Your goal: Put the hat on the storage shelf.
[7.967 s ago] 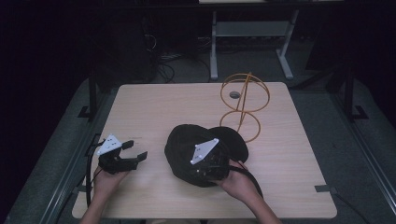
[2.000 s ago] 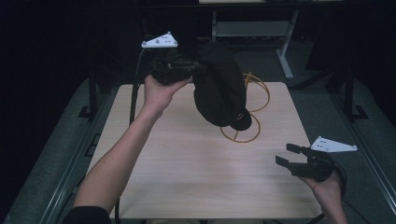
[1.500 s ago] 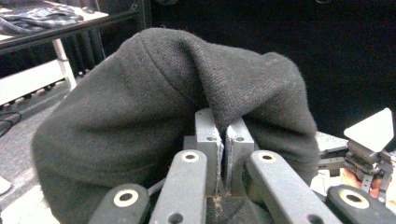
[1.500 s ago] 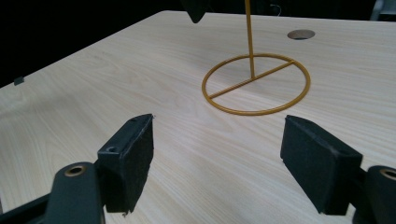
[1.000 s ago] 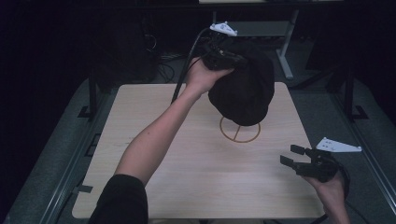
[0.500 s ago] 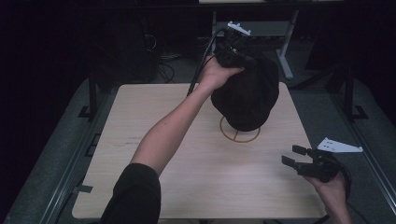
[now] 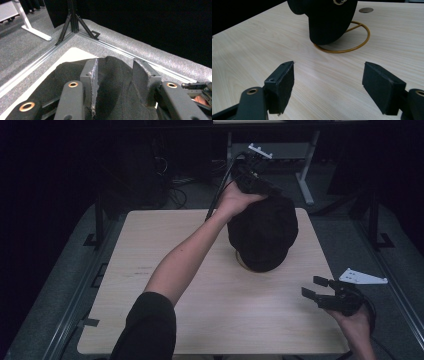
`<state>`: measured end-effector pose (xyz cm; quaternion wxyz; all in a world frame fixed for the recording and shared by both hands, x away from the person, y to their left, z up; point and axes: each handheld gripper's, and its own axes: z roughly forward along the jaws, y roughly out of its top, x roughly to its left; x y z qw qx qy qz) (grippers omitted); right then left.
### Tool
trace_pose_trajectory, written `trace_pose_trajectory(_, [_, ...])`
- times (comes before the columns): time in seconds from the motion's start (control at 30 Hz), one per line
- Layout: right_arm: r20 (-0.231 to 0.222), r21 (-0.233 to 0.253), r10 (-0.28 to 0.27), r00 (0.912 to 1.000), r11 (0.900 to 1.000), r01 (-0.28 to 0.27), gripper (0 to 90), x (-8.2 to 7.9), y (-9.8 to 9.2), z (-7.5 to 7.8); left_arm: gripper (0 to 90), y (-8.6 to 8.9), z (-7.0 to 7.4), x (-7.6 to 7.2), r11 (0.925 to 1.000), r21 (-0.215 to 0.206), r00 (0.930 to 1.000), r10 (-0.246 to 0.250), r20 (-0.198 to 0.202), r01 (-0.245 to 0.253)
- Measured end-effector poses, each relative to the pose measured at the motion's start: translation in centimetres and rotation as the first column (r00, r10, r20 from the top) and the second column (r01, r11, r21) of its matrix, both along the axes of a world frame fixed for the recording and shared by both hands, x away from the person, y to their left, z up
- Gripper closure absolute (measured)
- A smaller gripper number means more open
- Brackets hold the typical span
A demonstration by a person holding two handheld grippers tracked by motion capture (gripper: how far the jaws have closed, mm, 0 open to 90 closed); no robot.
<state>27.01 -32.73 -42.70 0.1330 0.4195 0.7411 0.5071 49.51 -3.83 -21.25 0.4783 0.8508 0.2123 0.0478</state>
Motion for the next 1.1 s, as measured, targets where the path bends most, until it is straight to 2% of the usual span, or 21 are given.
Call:
trace_pose_trajectory(0.2, [0.001,-0.012,0.000,1.0000,1.000,0.000,25.1,0.0,0.1,-0.2,52.3,0.6,0.0,-0.5,0.9996,0.029,0.9996,0.002,0.027,-0.003])
trace_pose_trajectory(0.47, [0.003,-0.024,-0.003,1.0000,1.000,0.003,24.6,0.1,0.4,-0.2,50.5,1.8,0.0,-1.0,0.9993,0.034,0.9994,0.017,0.031,-0.018])
trace_pose_trajectory(0.57, [0.003,-0.029,-0.003,1.0000,1.000,0.003,24.5,0.0,0.4,-0.3,50.1,2.4,0.1,-1.3,0.9995,0.021,0.9991,0.021,0.038,-0.022])
trace_pose_trajectory(0.7, [0.009,-0.025,-0.023,0.9997,0.999,0.023,23.2,-0.2,0.3,-0.2,49.8,3.1,0.0,-1.8,0.9998,0.011,0.9996,0.017,0.024,-0.017])
trace_pose_trajectory(0.93, [0.007,-0.026,-0.039,0.9992,0.999,0.039,21.8,-0.2,0.4,-0.4,48.5,4.4,-0.4,-2.9,0.9996,0.017,0.9990,0.021,0.040,-0.022])
trace_pose_trajectory(1.1, [0.004,-0.034,-0.031,0.9995,0.999,0.031,21.0,-0.2,1.0,-0.4,48.1,5.6,-0.8,-3.6,0.9993,0.027,0.9987,0.027,0.042,-0.028])
